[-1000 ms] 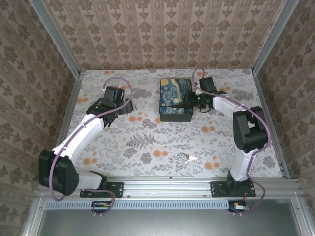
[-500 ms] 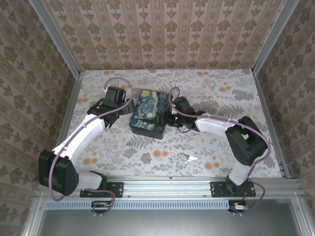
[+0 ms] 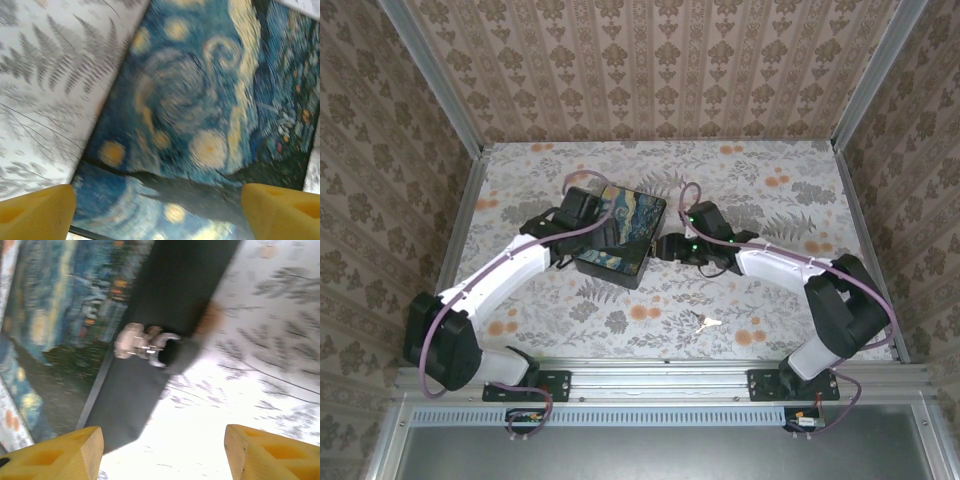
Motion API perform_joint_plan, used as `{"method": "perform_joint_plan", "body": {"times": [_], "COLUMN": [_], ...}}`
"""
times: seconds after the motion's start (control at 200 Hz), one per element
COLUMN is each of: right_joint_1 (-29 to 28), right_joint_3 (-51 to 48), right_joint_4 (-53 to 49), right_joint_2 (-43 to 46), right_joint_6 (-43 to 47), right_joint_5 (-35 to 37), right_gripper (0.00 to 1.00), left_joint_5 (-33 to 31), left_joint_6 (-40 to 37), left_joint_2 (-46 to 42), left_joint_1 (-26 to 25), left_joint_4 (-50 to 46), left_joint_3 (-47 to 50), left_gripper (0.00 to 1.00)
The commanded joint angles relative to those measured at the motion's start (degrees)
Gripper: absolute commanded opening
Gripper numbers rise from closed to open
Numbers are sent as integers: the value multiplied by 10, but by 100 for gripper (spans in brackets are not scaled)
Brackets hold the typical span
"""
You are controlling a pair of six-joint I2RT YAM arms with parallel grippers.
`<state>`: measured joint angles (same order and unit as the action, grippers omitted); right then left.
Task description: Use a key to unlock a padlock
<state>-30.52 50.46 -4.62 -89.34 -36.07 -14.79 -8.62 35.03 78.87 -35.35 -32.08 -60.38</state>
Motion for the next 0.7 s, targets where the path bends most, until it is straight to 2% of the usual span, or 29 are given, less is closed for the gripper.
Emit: {"method": "perform_joint_plan", "body": {"times": [0.0, 0.235, 0.355, 0.54, 0.695], "right_joint_1": [23, 35, 35, 35, 35], "right_joint_3": [-51, -89, -92, -103, -119], "right_joint_4": [-23, 4, 11, -2, -26], "right_joint_2": [17, 31, 34, 66, 113], "right_joint_6": [38, 42, 40, 42, 40], "right_joint_5": [-1, 0, -3, 3, 3], "right_gripper": [67, 68, 68, 68, 67], "left_joint_5": [13, 50, 63, 44, 36], "left_joint_6": [84, 167, 188, 192, 160], "left_joint_2": [3, -33, -27, 5, 22], "left_joint_1": [-17, -16, -15, 6, 39], "left_joint_4": [-62, -68, -28, -8, 6], "left_joint_3": [11, 69, 91, 89, 84], "left_gripper": [96, 97, 97, 96, 93]}}
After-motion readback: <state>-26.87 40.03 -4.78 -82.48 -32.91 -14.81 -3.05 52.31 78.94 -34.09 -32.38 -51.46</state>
